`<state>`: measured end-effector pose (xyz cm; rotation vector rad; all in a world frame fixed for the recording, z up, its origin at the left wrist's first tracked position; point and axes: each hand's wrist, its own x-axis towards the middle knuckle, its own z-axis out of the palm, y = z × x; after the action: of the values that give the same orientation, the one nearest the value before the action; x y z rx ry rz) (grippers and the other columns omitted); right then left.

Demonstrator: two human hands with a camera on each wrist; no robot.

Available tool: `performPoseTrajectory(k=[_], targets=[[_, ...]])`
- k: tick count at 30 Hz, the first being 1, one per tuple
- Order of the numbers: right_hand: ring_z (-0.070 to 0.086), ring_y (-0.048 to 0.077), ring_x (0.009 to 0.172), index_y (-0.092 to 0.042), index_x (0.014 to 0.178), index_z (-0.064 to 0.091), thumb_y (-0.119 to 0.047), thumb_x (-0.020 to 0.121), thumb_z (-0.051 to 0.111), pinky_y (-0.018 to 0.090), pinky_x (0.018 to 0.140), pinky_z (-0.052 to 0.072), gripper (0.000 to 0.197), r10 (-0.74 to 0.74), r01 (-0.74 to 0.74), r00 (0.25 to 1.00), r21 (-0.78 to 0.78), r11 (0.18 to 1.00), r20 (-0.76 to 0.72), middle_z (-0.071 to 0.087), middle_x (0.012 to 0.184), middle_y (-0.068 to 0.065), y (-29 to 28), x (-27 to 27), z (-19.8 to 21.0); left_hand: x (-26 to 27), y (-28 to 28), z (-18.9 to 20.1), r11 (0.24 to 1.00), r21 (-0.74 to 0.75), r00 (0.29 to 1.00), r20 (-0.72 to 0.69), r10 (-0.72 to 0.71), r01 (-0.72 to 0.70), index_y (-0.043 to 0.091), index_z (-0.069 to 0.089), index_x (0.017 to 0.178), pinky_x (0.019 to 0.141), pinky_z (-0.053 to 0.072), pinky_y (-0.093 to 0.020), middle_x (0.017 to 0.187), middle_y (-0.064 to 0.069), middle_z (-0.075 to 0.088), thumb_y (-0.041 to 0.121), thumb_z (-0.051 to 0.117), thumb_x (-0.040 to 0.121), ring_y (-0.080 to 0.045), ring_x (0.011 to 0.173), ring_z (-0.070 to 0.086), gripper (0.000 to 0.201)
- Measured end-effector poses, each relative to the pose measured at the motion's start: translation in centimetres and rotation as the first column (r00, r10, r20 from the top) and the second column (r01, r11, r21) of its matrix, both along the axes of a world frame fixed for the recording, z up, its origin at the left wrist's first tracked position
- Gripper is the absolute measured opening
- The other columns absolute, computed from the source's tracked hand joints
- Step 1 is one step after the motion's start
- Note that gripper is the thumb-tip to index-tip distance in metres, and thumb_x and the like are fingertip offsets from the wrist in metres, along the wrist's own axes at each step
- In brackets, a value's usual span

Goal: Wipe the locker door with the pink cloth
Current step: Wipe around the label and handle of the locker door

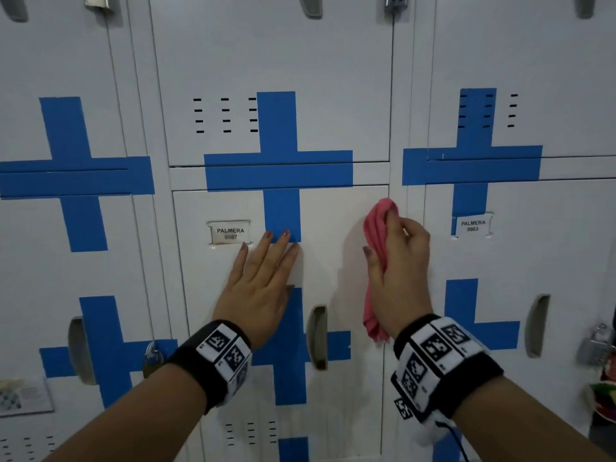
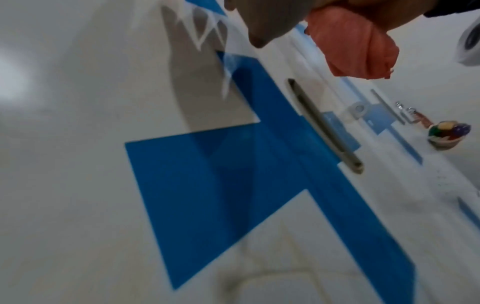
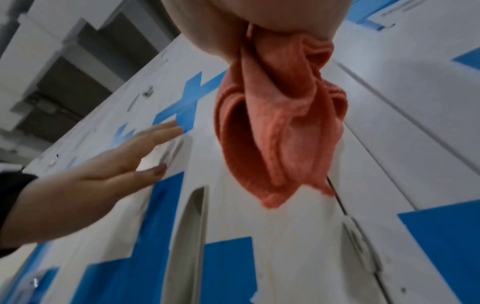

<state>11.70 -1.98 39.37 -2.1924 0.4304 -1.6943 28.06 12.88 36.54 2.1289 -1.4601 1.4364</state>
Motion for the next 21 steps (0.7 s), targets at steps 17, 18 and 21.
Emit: performPoseTrajectory(k=[17, 18, 21], targets=[[0.007, 0.023, 0.143, -0.011, 0.148, 0.012, 0.004, 0.077, 0.026, 0.039, 0.116, 0.0, 0.074, -0.323, 0.238, 0.942, -0.5, 0.833, -0.088, 0.02, 0.154, 0.005, -2.6, 3.8, -0.1, 1.4, -1.3, -0.2, 0.999, -0.039, 0.994, 0.109, 0.023, -0.019, 0.011, 0.01, 0.148, 0.118, 0.005, -0.043, 0.156, -0.005, 0.005, 0.035, 0.027, 0.095, -0.021, 0.146, -0.004, 0.06], [0.006, 0.021, 0.143, -0.011, 0.148, 0.011, 0.005, 0.078, 0.03, 0.039, 0.116, 0.001, 0.074, -0.33, 0.242, 0.939, -0.503, 0.829, -0.092, 0.017, 0.154, 0.004, -2.5, 3.9, -0.2, 1.4, -1.3, -0.2, 0.999, -0.039, 0.994, 0.107, 0.02, -0.015, 0.011, 0.01, 0.148, 0.117, 0.006, -0.043, 0.156, -0.005, 0.005, 0.035, 0.026, 0.095, -0.021, 0.146, -0.003, 0.06], [0.004, 0.021, 0.143, -0.008, 0.148, 0.013, 0.004, 0.082, 0.041, 0.041, 0.116, 0.002, 0.072, -0.356, 0.221, 0.925, -0.576, 0.787, -0.132, 0.011, 0.155, 0.005, -2.3, 3.8, -0.5, 1.4, -1.3, -0.2, 0.999, -0.042, 0.995, 0.103, 0.016, -0.012, 0.01, 0.011, 0.148, 0.117, 0.006, -0.042, 0.156, -0.004, 0.007, 0.035, 0.022, 0.097, -0.021, 0.146, -0.003, 0.057]])
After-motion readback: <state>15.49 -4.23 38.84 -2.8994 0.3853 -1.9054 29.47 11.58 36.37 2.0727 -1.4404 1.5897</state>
